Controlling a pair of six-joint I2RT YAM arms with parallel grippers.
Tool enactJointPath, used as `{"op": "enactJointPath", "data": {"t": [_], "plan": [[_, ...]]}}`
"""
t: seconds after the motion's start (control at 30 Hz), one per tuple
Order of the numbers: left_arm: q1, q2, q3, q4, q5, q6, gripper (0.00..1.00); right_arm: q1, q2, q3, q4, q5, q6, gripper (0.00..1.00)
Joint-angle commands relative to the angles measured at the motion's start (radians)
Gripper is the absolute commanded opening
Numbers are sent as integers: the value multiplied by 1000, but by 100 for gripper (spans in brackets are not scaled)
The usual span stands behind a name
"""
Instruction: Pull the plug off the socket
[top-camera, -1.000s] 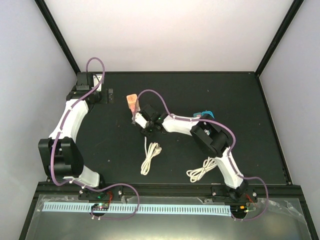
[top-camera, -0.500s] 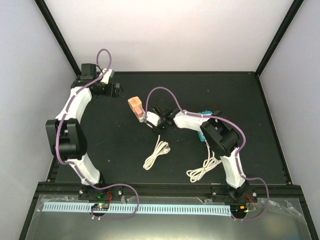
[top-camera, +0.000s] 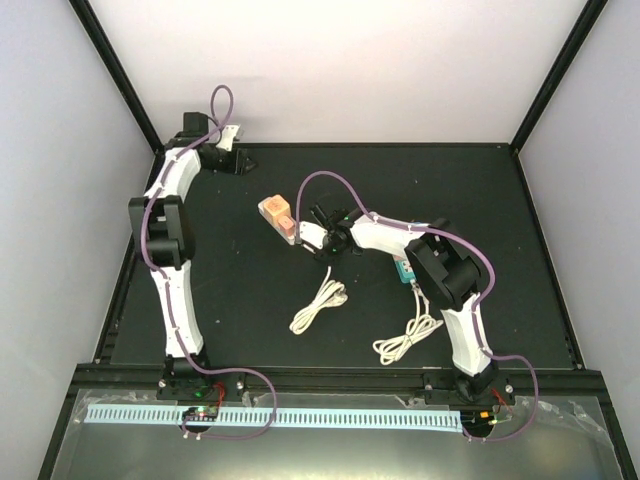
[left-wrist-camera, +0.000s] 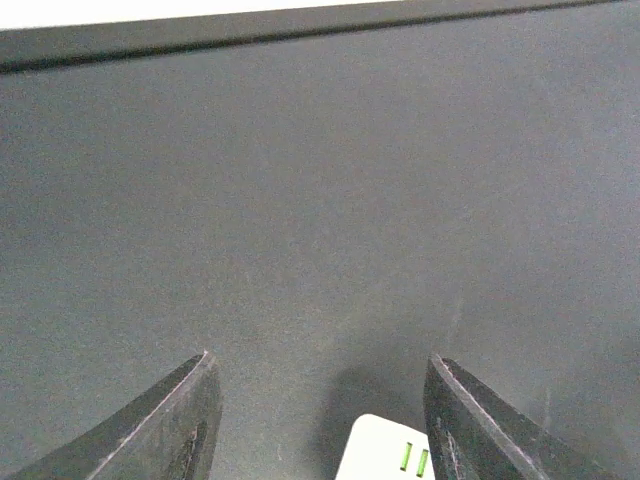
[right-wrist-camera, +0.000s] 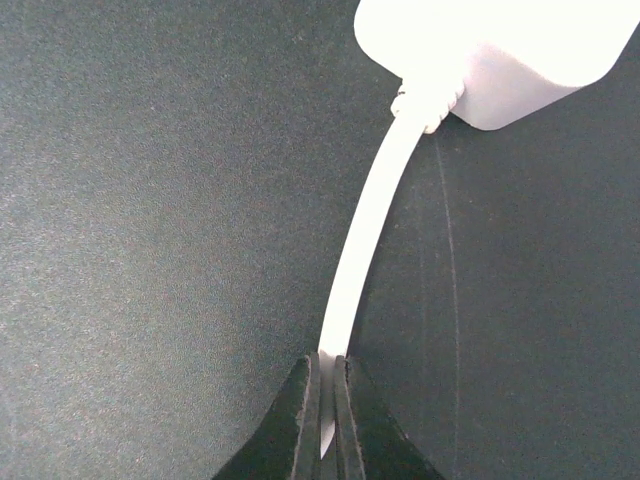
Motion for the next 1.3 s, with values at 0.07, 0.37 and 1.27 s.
{"op": "enactJointPath", "data": {"t": [0.07, 0.37, 1.27], "plan": [[-15, 128, 102, -20, 73, -50, 55, -6, -20, -48, -88, 68, -67, 3], [-87, 208, 150, -56, 43, -28, 54, -8, -46, -90, -73, 98, -95, 4], [-128, 74, -132, -248, -32, 183, 43, -34, -49, -87, 6, 87, -196, 8]]}}
